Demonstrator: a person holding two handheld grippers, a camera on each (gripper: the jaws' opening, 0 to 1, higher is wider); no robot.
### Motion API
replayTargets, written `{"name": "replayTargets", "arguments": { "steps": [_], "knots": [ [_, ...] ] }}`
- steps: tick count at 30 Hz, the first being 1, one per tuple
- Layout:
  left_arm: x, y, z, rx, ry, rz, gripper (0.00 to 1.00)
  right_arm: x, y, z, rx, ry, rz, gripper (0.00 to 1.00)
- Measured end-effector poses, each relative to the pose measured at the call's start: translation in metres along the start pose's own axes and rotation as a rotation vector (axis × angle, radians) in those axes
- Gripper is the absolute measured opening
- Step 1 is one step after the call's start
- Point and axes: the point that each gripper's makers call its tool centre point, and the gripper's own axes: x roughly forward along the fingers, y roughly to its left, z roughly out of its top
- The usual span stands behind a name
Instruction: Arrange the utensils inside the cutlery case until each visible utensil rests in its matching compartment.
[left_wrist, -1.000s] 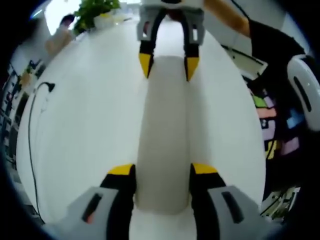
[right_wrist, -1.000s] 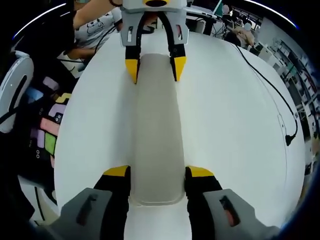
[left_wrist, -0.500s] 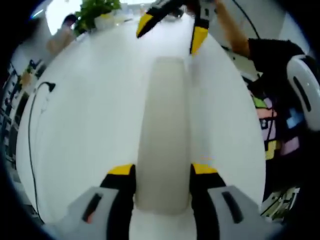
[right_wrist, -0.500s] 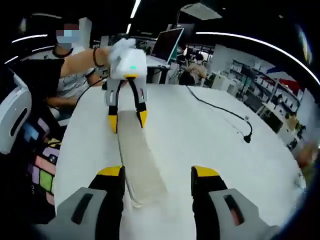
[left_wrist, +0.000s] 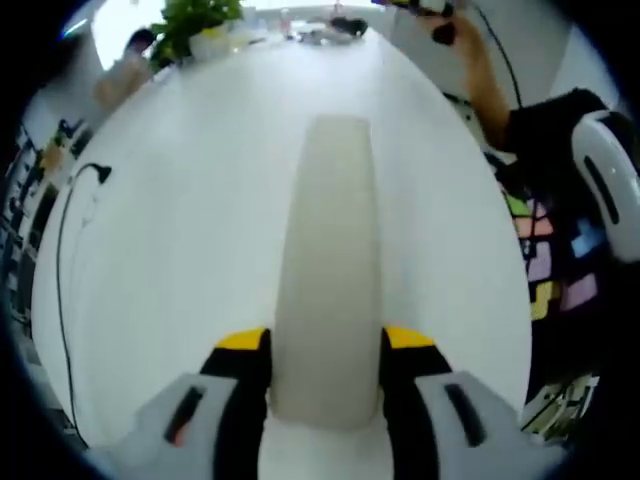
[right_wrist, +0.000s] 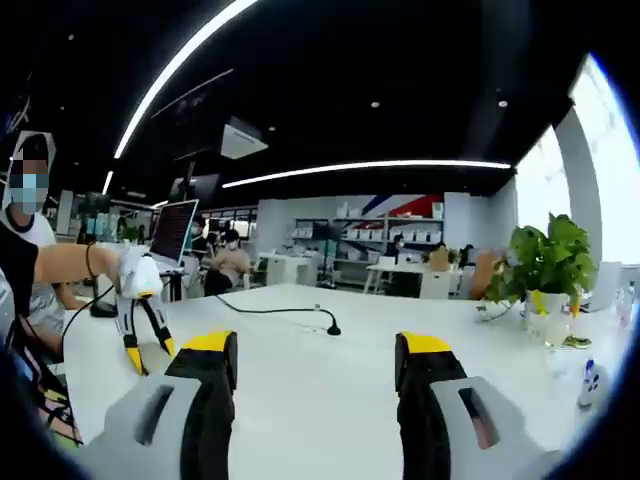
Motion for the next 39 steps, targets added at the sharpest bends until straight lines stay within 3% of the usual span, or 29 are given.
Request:
{"name": "replayTargets", "arguments": {
  "steps": [4, 8, 12, 17, 22, 27, 30, 34, 36, 39],
  "knots": [
    [-0.001, 0.009, 0.001, 0.0, 0.002, -0.001, 0.46, -0.018, -0.016, -0.01, -0.034, 0.019, -0.08, 0.7],
    [-0.002, 0.014, 0.001, 0.001, 0.005, -0.001, 0.46, -0.023, -0.019, -0.009, -0.045, 0.025, -0.1, 0.74],
    [-0.003, 0.017, 0.0, 0.001, 0.008, -0.001, 0.46, -0.024, -0.018, -0.002, -0.062, -0.009, -0.104, 0.78],
    [-0.004, 0.018, 0.0, -0.002, 0.022, 0.002, 0.46, -0.026, -0.02, -0.01, -0.075, 0.024, -0.109, 0.84],
    [-0.007, 0.023, -0.003, -0.013, 0.028, 0.03, 0.53, -0.03, -0.026, -0.013, -0.105, 0.045, -0.129, 0.86],
    [-0.017, 0.021, -0.001, -0.02, 0.0, 0.045, 0.56, -0.029, -0.028, -0.017, -0.104, 0.059, -0.128, 0.89],
    [-0.03, 0.021, 0.005, -0.03, -0.046, 0.074, 0.59, -0.028, -0.029, -0.022, -0.09, 0.068, -0.121, 0.9],
    [-0.05, 0.019, 0.019, -0.062, -0.155, 0.109, 0.69, -0.026, -0.023, -0.023, -0.072, 0.065, -0.091, 0.91],
    [-0.059, 0.015, 0.026, -0.123, -0.216, 0.098, 0.72, -0.025, -0.022, -0.027, -0.079, 0.086, -0.093, 0.91],
    [-0.073, 0.016, 0.033, -0.126, -0.29, 0.147, 0.79, -0.026, -0.024, -0.03, -0.077, 0.098, -0.094, 0.91]
  ]
}}
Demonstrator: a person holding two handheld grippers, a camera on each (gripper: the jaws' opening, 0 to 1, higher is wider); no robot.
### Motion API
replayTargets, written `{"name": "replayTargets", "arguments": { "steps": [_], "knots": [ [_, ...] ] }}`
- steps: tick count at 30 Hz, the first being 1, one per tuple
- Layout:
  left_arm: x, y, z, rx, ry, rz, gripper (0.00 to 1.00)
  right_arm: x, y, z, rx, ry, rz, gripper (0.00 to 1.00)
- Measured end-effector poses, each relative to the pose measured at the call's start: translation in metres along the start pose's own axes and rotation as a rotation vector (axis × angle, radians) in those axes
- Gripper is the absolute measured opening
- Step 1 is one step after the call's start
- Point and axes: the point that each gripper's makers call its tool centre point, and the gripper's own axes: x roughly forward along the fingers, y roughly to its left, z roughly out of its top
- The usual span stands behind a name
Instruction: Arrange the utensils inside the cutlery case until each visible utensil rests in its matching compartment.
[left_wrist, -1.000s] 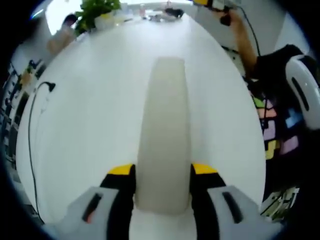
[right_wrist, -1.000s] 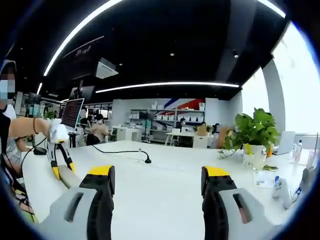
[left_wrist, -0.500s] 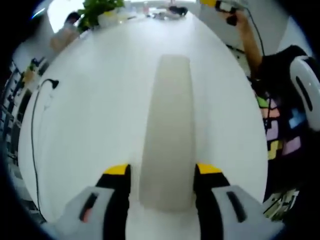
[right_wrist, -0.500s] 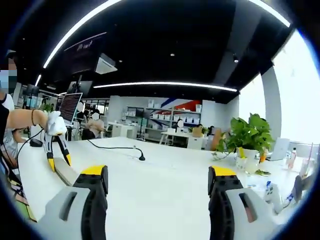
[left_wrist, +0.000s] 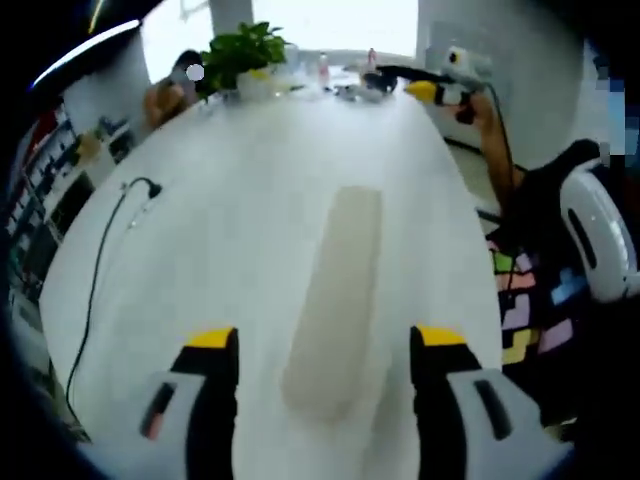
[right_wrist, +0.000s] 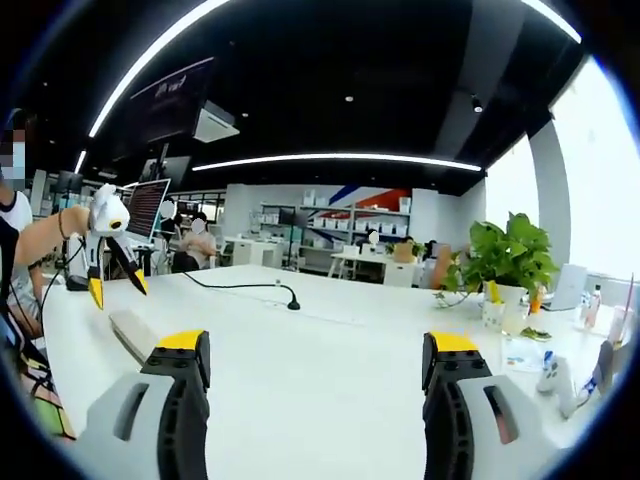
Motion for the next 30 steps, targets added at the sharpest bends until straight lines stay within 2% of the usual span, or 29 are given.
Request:
{"name": "replayTargets", "arguments": {
  "steps": [6, 9, 10, 12, 14, 18, 21, 22, 26, 30],
  "knots": [
    [-0.018, -0.002, 0.014, -0.022, -0.142, 0.083, 0.95, 0.0, -0.003, -0.005, 0.0, 0.014, -0.007, 0.91],
    [-0.03, 0.0, 0.034, -0.06, -0.313, 0.129, 0.96, 0.002, 0.0, -0.01, 0.012, 0.023, 0.001, 0.91],
    [-0.034, 0.001, 0.035, -0.078, -0.351, 0.143, 0.98, 0.003, 0.001, -0.012, 0.009, 0.031, 0.004, 0.91],
    [-0.038, 0.001, 0.035, -0.046, -0.38, 0.182, 1.0, 0.003, 0.002, -0.013, 0.001, 0.038, 0.007, 0.92],
    [-0.042, 0.004, 0.031, -0.03, -0.399, 0.25, 1.0, 0.003, 0.004, -0.012, -0.011, 0.04, 0.011, 0.94],
    [-0.055, 0.018, 0.018, -0.093, -0.45, 0.4, 1.0, 0.0, 0.002, -0.008, -0.03, 0.036, 0.001, 0.95],
    [-0.065, 0.026, 0.003, -0.153, -0.464, 0.498, 1.0, -0.001, -0.001, -0.008, -0.024, 0.033, -0.016, 0.95],
    [-0.071, 0.028, 0.001, -0.175, -0.49, 0.532, 1.0, -0.002, -0.001, -0.008, -0.023, 0.034, -0.017, 0.95],
    [-0.09, 0.026, -0.004, -0.219, -0.565, 0.599, 1.0, -0.003, -0.001, -0.007, -0.017, 0.03, -0.021, 1.0],
    [-0.107, 0.018, -0.011, -0.216, -0.6, 0.672, 1.0, -0.004, -0.007, -0.003, -0.009, 0.006, -0.045, 0.99]
  ]
}}
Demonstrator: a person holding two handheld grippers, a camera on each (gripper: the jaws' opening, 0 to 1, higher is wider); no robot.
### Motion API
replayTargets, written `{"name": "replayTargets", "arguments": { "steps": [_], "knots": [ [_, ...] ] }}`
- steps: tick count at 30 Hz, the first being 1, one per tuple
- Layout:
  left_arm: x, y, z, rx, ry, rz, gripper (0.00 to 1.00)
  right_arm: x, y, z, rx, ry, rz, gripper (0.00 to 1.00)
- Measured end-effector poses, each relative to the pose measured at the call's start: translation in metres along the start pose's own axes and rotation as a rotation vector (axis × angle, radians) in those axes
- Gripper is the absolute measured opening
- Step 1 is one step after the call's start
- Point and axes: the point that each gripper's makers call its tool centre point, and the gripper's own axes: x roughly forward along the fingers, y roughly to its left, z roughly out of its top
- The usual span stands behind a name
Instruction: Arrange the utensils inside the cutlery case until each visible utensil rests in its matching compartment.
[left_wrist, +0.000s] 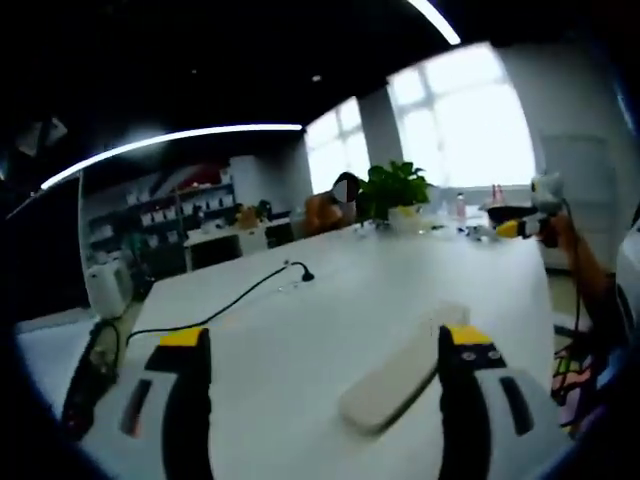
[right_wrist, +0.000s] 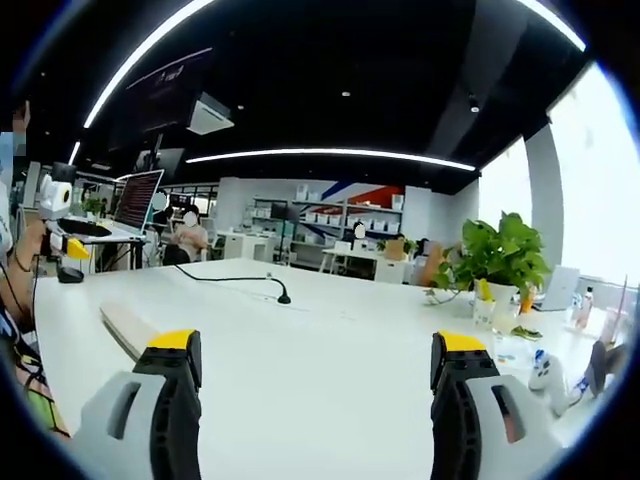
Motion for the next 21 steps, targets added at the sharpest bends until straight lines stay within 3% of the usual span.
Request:
{"name": "replayTargets", "arguments": {
  "steps": [4, 8, 12, 16, 21],
  "knots": [
    [-0.014, 0.003, 0.006, -0.034, -0.052, 0.04, 1.0, 0.0, -0.001, -0.003, 0.014, 0.009, -0.003, 0.99],
    [-0.023, 0.004, 0.014, -0.029, -0.07, 0.022, 1.0, -0.001, -0.004, 0.001, 0.013, -0.009, -0.017, 0.99],
    [-0.033, 0.018, 0.02, -0.064, -0.1, 0.09, 1.0, -0.002, -0.004, 0.002, 0.014, -0.006, -0.027, 0.99],
    [-0.042, 0.03, 0.019, -0.084, -0.096, 0.13, 1.0, -0.006, -0.006, 0.013, 0.007, -0.044, -0.042, 0.99],
    [-0.044, 0.037, 0.018, -0.056, -0.08, 0.17, 1.0, -0.008, -0.007, 0.016, -0.027, -0.029, -0.058, 0.99]
  ]
}}
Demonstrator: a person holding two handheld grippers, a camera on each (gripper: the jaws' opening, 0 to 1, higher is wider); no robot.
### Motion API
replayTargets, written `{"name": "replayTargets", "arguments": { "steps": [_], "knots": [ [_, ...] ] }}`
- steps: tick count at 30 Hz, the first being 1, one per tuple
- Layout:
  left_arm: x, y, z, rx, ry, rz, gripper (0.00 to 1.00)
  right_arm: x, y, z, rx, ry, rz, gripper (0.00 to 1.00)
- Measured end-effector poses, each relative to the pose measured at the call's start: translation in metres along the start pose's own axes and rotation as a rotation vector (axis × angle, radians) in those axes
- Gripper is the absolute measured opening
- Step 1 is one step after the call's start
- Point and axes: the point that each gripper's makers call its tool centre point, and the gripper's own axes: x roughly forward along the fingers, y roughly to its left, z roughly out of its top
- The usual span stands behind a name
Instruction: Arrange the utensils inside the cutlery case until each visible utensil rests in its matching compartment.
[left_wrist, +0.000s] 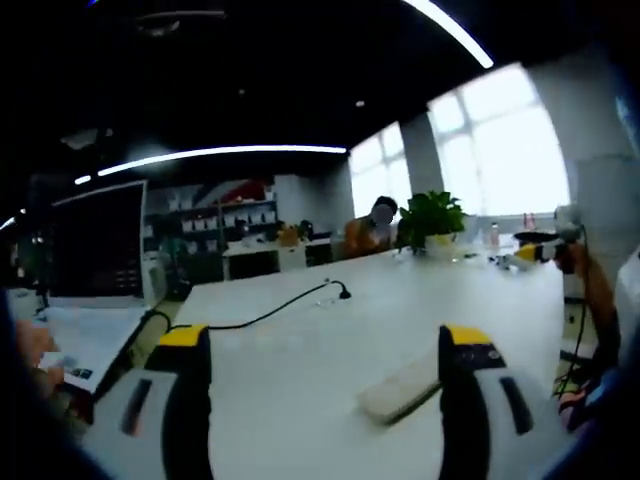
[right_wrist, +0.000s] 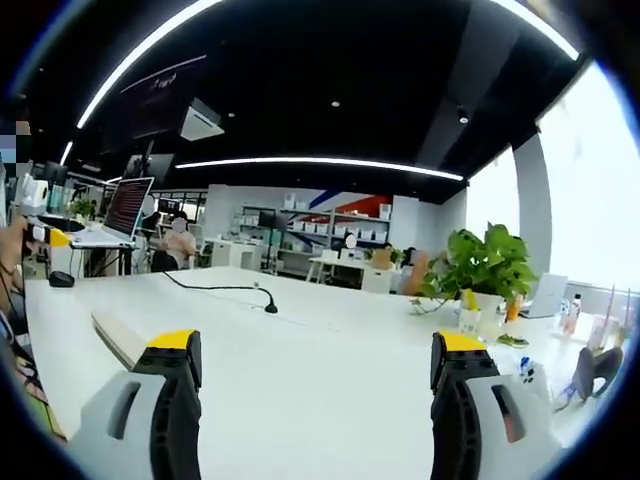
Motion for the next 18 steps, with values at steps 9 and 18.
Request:
{"name": "replayTargets", "arguments": {
  "steps": [9, 18],
  "knots": [
    [0.0, 0.002, 0.004, 0.014, -0.017, 0.023, 1.0, -0.001, -0.001, 0.006, 0.023, -0.021, -0.017, 0.99],
    [0.001, -0.004, 0.008, 0.013, -0.042, 0.023, 1.0, -0.004, -0.009, 0.011, 0.03, -0.044, -0.044, 0.99]
  ]
}}
